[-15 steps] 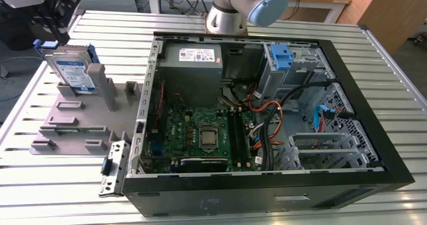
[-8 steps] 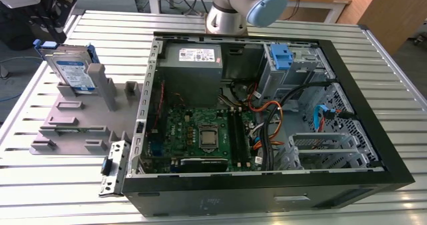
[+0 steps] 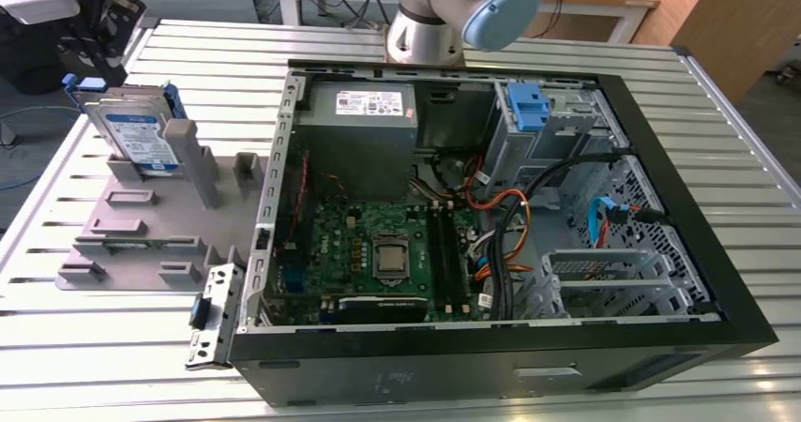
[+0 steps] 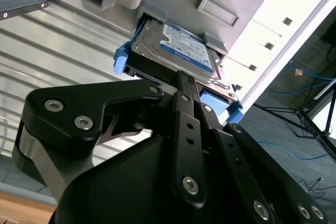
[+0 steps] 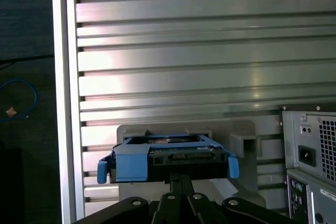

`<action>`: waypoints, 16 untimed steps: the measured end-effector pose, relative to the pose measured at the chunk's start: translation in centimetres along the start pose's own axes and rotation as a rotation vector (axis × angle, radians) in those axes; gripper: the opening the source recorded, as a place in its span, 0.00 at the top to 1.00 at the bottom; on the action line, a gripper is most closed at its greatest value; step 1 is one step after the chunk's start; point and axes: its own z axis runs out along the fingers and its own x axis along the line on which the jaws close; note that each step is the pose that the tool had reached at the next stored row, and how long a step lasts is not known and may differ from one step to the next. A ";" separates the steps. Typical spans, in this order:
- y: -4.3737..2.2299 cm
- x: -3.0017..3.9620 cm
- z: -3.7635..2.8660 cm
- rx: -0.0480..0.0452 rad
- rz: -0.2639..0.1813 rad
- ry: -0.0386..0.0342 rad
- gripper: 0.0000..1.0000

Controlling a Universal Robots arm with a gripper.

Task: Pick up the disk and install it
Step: 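Reach for the disk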

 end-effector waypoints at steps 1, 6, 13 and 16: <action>0.00 0.00 0.03 -0.0001 0.000 -0.0001 0.89; 0.01 0.01 0.24 -0.0003 -0.005 -0.0001 0.89; 0.24 0.06 0.41 -0.0003 -0.005 -0.0001 0.89; 0.25 0.05 0.42 -0.0002 -0.005 0.0011 0.89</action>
